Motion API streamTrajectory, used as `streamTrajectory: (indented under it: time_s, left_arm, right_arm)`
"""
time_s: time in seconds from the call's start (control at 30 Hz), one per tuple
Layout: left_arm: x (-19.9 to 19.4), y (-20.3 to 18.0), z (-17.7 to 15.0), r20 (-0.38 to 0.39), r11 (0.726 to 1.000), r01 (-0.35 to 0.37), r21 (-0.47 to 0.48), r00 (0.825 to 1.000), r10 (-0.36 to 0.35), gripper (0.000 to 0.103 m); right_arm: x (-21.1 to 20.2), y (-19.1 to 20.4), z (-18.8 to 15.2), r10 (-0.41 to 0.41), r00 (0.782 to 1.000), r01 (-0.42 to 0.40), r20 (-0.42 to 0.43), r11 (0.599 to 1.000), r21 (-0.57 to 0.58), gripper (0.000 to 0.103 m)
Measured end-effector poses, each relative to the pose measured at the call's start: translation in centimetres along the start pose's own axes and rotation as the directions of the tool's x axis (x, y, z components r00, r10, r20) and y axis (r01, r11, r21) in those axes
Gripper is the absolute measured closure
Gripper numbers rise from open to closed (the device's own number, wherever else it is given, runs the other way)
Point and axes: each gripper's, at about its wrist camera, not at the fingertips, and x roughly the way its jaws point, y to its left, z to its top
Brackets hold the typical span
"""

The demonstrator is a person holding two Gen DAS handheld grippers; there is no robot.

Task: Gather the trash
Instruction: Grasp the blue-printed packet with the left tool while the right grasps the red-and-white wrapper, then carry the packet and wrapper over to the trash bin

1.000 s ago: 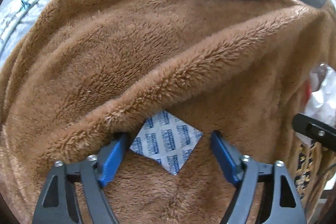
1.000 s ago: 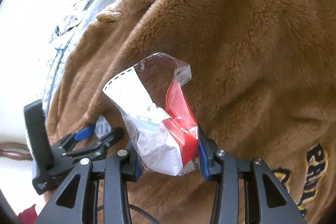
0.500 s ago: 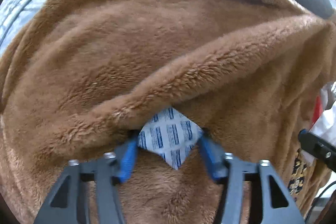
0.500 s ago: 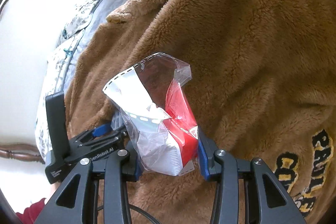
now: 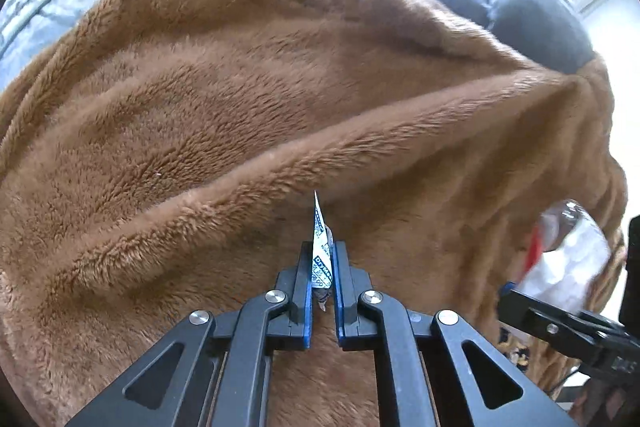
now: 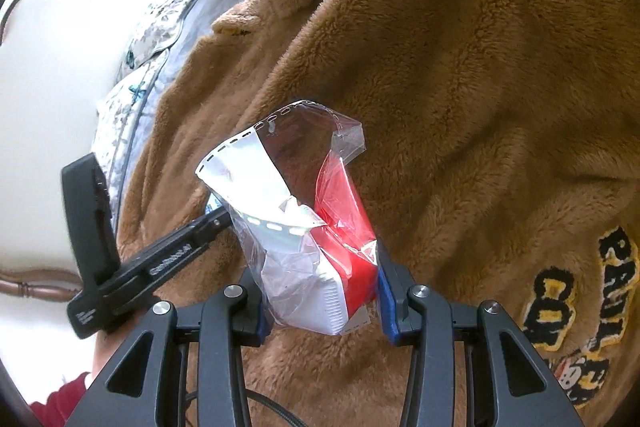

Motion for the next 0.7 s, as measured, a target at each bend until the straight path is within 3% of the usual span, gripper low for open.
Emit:
streamTrajectory:
  time_s: [0.17, 0.37, 0.7]
  left_arm:
    - [-3.3, -0.6, -0.6, 0.037, 0.999, 0.031, -0.021, 0.999, -0.030, 0.095]
    - [-9.0, -1.2, -1.8, 0.094, 1.000, -0.029, 0.002, 0.995, 0.029, 0.095]
    - [-18.3, -1.7, -7.4, 0.195, 0.994, -0.103, -0.032, 0.975, 0.107, 0.095]
  right_arm:
    - [-0.8, 0.3, -0.3, 0.007, 1.000, -0.007, 0.002, 1.000, -0.012, 0.062]
    - [-3.2, 2.7, -1.9, 0.016, 1.000, -0.015, 0.013, 0.998, -0.068, 0.062]
    - [-7.1, 7.7, -6.5, 0.011, 1.000, -0.011, 0.002, 0.978, -0.207, 0.062]
